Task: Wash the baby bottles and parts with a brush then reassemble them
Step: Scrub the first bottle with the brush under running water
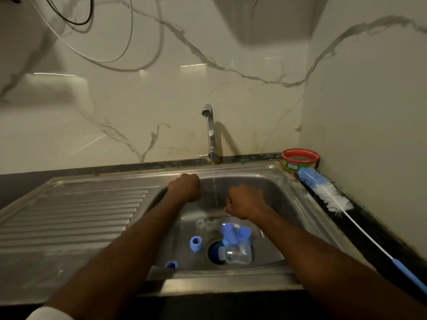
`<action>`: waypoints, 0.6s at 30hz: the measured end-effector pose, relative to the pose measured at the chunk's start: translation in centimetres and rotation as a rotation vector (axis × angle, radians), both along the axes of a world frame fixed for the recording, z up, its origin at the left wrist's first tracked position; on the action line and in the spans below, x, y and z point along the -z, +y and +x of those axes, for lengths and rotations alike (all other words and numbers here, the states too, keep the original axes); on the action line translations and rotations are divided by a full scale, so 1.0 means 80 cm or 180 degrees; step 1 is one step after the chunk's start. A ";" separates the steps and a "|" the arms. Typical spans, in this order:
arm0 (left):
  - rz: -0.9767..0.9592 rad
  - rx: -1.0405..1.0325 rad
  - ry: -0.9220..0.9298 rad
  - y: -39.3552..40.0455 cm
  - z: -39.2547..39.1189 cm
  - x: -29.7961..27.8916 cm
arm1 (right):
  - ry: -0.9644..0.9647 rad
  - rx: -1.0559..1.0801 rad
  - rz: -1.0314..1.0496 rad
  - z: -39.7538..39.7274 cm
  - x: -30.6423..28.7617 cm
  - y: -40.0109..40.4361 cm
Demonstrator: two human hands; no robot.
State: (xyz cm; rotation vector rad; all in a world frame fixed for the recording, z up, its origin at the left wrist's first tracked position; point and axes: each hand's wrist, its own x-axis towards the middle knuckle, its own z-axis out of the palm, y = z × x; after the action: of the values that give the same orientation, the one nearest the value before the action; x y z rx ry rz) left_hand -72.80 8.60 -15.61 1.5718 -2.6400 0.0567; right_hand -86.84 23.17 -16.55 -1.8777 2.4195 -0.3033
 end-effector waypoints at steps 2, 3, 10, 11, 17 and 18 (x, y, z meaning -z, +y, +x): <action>0.0386 0.0202 -0.0129 0.018 -0.003 0.006 | 0.0127 0.0101 -0.0066 0.003 -0.002 0.002; 0.0477 0.0286 -0.0107 0.024 -0.007 0.011 | 0.0174 0.0170 -0.0106 0.003 -0.003 0.003; 0.0421 0.1007 -0.0148 0.040 -0.048 0.078 | 0.0499 0.0584 -0.0125 -0.026 -0.008 0.024; 0.0496 0.1102 -0.0334 0.040 -0.053 0.085 | 0.0503 0.0592 -0.0106 -0.029 -0.008 0.025; 0.0847 0.1377 -0.0927 0.013 -0.070 0.123 | 0.0678 0.0615 -0.0435 -0.027 -0.022 0.023; 0.0926 0.1336 -0.0825 0.013 -0.070 0.124 | 0.0684 0.0644 -0.0533 -0.030 -0.028 0.024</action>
State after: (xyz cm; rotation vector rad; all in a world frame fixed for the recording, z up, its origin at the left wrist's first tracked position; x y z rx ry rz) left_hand -78.43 9.63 -25.50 1.0946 -3.2522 -0.1644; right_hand -89.28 25.10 -14.32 -1.8144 2.8177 -0.3408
